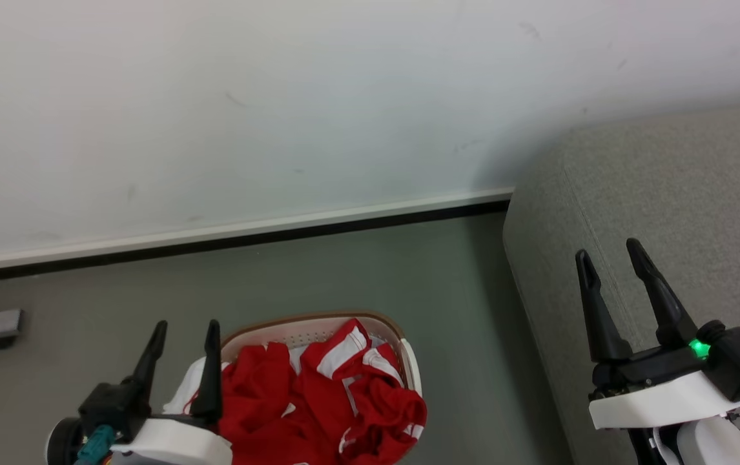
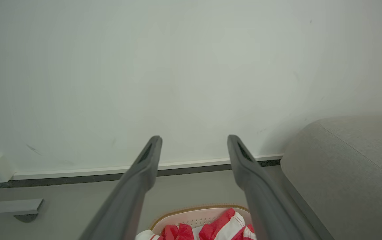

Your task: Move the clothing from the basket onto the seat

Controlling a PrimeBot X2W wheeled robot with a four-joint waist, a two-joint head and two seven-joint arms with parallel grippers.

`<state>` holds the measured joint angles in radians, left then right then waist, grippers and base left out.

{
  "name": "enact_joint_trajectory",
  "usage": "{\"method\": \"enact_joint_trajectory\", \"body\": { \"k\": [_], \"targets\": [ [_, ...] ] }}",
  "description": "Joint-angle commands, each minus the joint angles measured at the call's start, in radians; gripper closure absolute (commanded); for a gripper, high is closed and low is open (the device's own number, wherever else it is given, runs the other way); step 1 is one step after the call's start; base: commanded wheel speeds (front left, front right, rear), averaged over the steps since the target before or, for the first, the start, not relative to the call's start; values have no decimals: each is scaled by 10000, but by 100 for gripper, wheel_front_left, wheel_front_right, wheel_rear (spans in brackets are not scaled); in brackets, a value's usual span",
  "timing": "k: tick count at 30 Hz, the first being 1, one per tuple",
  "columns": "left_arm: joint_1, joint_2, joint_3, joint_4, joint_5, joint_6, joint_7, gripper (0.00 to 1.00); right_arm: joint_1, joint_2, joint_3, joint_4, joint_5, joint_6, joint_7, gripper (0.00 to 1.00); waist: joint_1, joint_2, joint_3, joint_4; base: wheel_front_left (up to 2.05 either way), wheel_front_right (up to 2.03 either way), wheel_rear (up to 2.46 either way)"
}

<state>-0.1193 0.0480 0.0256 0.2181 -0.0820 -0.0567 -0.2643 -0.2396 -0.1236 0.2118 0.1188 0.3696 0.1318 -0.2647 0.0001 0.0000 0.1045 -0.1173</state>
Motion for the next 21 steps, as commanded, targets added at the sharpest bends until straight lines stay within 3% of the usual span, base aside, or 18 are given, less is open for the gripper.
{"method": "enact_joint_trajectory", "body": {
  "k": [1, 9, 21],
  "targets": [
    [-162, 45, 30, 125, -1, -55, -3, 0, -114, 5, -48, -54, -7, -21, 5, 0, -1, 0, 568, -436, 0, 0, 0],
    [-1404, 395, 57, 1876, 168, -450, -3, 0, -787, 326, -303, -608, -125, -21, 5, 0, -1, 0, 2052, -1317, 0, 0, 0],
    [-3722, 1296, -666, 5189, 96, -731, -3, 0, -1728, 711, -560, -1520, -53, -21, 5, 0, -1, 0, 4248, -2540, 0, 0, 0]
  ]
}}
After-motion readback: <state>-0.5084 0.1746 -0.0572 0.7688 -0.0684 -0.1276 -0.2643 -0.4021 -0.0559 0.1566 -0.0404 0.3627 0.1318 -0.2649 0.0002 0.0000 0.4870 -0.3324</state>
